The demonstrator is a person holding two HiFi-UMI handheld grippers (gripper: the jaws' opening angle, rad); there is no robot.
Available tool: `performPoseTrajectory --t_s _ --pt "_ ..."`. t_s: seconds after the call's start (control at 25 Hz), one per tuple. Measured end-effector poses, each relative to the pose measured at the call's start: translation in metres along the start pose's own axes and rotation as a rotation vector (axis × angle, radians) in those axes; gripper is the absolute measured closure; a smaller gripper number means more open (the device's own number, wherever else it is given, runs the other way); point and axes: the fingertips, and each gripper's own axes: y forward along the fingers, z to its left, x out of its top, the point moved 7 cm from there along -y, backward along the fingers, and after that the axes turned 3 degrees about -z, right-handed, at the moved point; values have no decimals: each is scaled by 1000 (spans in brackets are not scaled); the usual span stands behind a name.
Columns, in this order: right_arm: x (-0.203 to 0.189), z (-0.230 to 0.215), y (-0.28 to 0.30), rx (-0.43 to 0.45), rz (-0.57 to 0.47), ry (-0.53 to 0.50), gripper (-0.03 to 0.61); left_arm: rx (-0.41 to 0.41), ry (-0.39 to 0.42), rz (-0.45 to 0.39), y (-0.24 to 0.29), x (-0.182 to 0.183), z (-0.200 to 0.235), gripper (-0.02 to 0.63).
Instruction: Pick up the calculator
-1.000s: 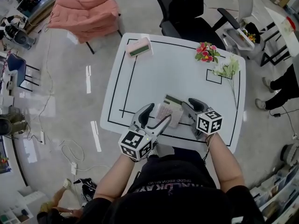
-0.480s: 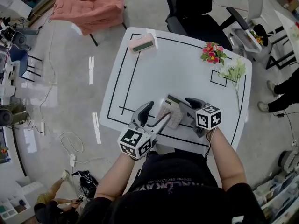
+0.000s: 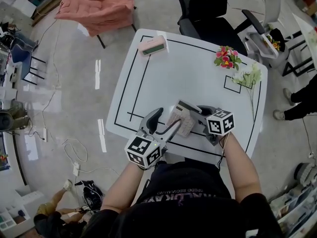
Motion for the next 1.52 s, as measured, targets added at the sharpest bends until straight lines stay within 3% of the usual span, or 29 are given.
performPoseTrajectory --t_s 0.28,0.52,0.76,1.0,1.2,1.52 --pt "-6 6 -8 18 -69 29 485 9 -19 7 -10 -4 2 301" --pt "0 19 -20 98 -166 47 523 4 -37 16 -12 -8 3 301" --pt "7 28 -30 118 -213 25 526 -4 -38 18 -16 -6 3 301" --pt "27 37 -56 167 -329 35 528 -16 -45 20 -20 -3 7 301" --pt "43 53 -78 230 -411 22 528 -48 -64 19 -16 -1 5 301" --pt "57 88 -105 340 -460 -37 528 -138 -126 -5 -22 7 -7 302"
